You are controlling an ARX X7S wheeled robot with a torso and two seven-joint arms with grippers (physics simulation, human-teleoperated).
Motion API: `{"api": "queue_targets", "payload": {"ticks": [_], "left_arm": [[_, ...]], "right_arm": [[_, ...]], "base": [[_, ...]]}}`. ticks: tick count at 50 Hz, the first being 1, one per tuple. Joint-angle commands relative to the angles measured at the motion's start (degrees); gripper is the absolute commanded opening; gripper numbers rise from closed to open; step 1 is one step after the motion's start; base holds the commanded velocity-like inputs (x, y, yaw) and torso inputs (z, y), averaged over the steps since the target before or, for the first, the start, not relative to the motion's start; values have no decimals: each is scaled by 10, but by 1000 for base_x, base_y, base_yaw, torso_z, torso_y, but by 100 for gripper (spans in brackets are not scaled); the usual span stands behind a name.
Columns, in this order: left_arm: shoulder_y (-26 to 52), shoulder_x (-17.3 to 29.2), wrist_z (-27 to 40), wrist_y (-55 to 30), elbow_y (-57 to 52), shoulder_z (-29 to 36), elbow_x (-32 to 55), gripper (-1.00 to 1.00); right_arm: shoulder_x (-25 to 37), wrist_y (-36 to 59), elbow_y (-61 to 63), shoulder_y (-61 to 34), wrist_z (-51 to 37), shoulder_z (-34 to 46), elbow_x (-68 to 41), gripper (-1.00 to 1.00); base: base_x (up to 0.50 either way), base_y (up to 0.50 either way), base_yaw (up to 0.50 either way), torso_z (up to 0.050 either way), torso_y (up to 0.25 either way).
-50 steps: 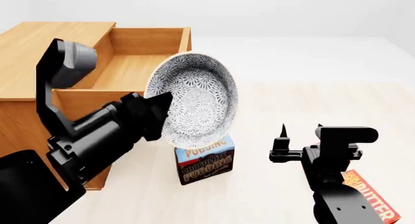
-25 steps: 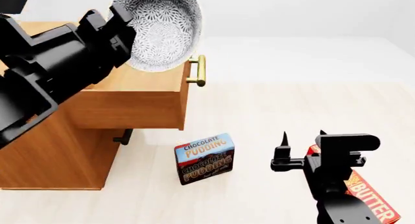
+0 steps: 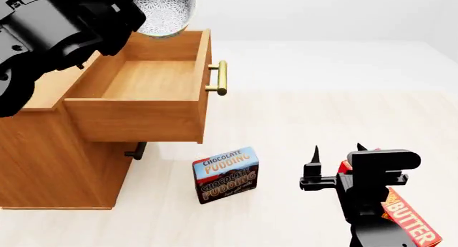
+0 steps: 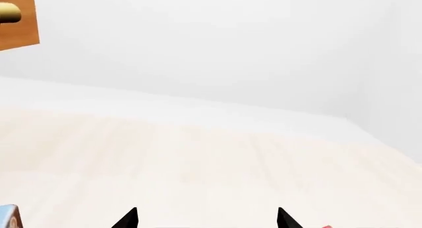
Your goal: Put the bowl in the top drawer of the cabinet.
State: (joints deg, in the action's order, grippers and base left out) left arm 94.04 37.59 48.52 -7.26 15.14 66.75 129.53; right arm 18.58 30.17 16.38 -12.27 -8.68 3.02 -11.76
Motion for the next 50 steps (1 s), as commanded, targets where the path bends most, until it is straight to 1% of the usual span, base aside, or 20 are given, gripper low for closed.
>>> {"api": "queue_targets", "payload": {"ticks": [1,9,18,22,30,35,42,50], "left_arm": [[15,-93,-48,-43,231,25,11,-100],[13,-142,-92,-76,360,31,28,-100],[26,-218,-163,-134,543,51,27,-100],[32,-238,-180,-152,591,54,30,-100],[31,-234,-177,-143,597,54,76,-100],[17,-232,-180,-132,598,73,114,-100],[3,-235,-182,-117,598,135,173,-100],[1,-238,-180,-101,598,232,245,-100]], "right_arm": [[1,-10,-7,5,-5,-4,0,100],[1,-20,-15,10,-6,-7,-2,100],[0,-38,-35,14,-5,-4,1,100],[2,-42,-38,18,-4,-6,-1,100],[7,-45,-33,30,-3,-15,-8,100],[3,-48,-41,26,-6,-11,-6,100],[7,-49,-40,31,-6,-15,-10,100],[2,-58,-58,26,-6,-10,-8,100]], "base": [[0,0,0,0,0],[0,0,0,0,0],[0,0,0,0,1],[0,0,0,0,0],[0,0,0,0,0],[0,0,0,0,0],[0,0,0,0,1],[0,0,0,0,0]]}}
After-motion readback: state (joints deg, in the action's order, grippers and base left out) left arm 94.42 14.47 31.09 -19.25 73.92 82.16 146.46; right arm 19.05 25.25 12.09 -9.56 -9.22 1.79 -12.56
